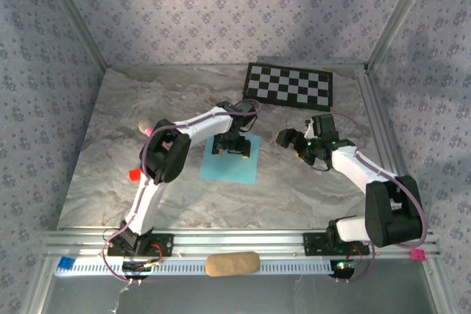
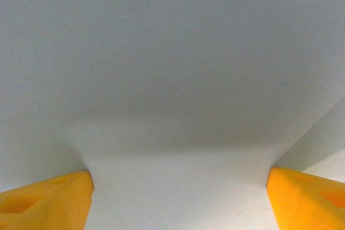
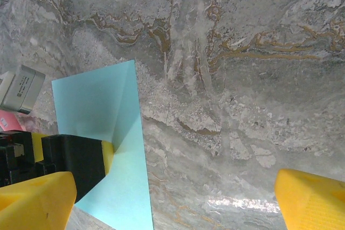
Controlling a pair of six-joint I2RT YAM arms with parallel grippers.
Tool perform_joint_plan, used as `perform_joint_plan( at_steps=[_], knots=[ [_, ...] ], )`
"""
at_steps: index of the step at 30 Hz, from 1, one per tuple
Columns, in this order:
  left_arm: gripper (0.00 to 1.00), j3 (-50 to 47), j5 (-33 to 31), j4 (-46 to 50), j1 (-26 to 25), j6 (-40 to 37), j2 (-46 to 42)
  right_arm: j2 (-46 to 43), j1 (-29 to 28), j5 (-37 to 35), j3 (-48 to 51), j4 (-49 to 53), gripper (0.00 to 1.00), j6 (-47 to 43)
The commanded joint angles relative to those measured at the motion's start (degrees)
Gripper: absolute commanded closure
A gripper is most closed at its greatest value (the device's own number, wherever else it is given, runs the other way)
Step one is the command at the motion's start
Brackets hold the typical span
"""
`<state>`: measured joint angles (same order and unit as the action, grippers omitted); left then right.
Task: Fold a paper plane with a square sheet of paper (pick it up from the middle)
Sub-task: First fold the square sheet of paper in half at the center of the table.
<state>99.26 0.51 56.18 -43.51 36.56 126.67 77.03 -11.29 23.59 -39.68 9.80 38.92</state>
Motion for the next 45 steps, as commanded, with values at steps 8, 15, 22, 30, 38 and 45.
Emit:
perform_joint_plan(
  at_steps=[8,15,22,30,38,45],
  knots=[
    [0.18,-1.9,1.3,0.2,-0.6,0.6,4.2,0.5,-0.4,0.0,-2.1,1.8,0.03,-0.9],
    [0.2,-1.9,1.2,0.3,-0.7,0.7,4.0,-0.2,-0.4,-0.2,-1.8,2.0,0.03,-1.0],
    [0.21,-1.6,0.9,-0.2,-1.0,0.6,3.6,-0.6,-0.4,-0.4,-1.7,2.4,0.03,-1.1],
    [0.29,-1.7,0.0,-1.5,-1.3,0.0,1.6,-2.2,-0.4,-1.3,-1.2,1.9,0.03,-1.0],
    [0.44,-3.8,-1.4,-5.0,-1.3,-0.3,-2.2,-5.7,-0.1,-4.9,-0.3,2.6,0.02,-0.7],
    [0.57,-5.3,-2.8,-6.4,-1.3,0.2,-4.3,-8.3,0.6,-6.7,0.6,2.7,0.02,-0.6]
  ],
)
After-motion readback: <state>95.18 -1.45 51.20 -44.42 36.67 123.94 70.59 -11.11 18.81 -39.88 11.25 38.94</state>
